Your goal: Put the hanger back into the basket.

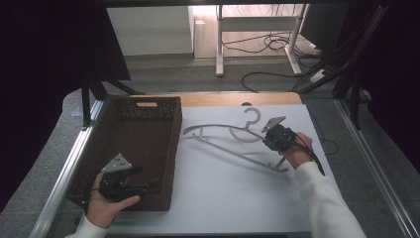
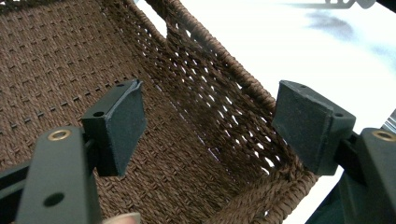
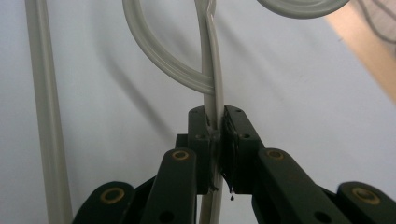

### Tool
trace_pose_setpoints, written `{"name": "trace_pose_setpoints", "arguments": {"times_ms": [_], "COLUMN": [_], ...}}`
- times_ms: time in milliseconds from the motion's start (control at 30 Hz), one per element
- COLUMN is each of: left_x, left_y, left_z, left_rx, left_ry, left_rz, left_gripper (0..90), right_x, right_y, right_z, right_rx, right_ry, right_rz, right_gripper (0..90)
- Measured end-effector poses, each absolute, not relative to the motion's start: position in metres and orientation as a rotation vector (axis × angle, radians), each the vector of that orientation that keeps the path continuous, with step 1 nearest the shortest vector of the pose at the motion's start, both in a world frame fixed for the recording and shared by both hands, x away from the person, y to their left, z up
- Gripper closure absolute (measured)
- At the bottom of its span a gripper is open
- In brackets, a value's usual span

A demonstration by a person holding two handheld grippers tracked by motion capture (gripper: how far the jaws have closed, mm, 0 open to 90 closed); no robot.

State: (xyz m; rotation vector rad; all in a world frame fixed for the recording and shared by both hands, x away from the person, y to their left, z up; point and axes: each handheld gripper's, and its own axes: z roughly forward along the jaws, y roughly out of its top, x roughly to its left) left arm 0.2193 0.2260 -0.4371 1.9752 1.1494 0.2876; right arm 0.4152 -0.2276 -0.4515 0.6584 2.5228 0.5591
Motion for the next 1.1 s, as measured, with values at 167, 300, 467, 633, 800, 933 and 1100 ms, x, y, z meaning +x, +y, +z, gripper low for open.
{"name": "trace_pose_setpoints", "arguments": {"times_ms": [167, 300, 467, 633, 800, 933, 1100], "left_x": [0.219, 0.219, 0.218, 0.220, 0.224, 0.234, 0.255], "left_y": [0.225, 0.225, 0.224, 0.221, 0.216, 0.205, 0.190], "left_z": [-0.437, -0.435, -0.431, -0.425, -0.418, -0.396, -0.370], "left_rx": [1.975, 1.969, 1.956, 1.946, 1.936, 1.953, 1.987], "left_ry": [1.148, 1.139, 1.116, 1.096, 1.071, 1.009, 0.931], "left_rz": [0.289, 0.306, 0.316, 0.291, 0.262, 0.264, 0.236], "left_gripper": [24.9, 25.2, 25.8, 25.6, 25.6, 25.7, 26.8], "right_x": [0.407, 0.400, 0.386, 0.370, 0.355, 0.346, 0.340], "right_y": [-0.235, -0.241, -0.246, -0.253, -0.261, -0.267, -0.271], "right_z": [-0.436, -0.426, -0.417, -0.411, -0.407, -0.406, -0.408], "right_rx": [0.632, 0.608, 0.569, 0.533, 0.493, 0.458, 0.428], "right_ry": [2.461, 2.446, 2.436, 2.422, 2.420, 2.419, 2.433], "right_rz": [0.612, 0.657, 0.709, 0.755, 0.799, 0.820, 0.833], "right_gripper": [81.9, 81.9, 81.9, 81.9, 81.9, 81.9, 81.8]}}
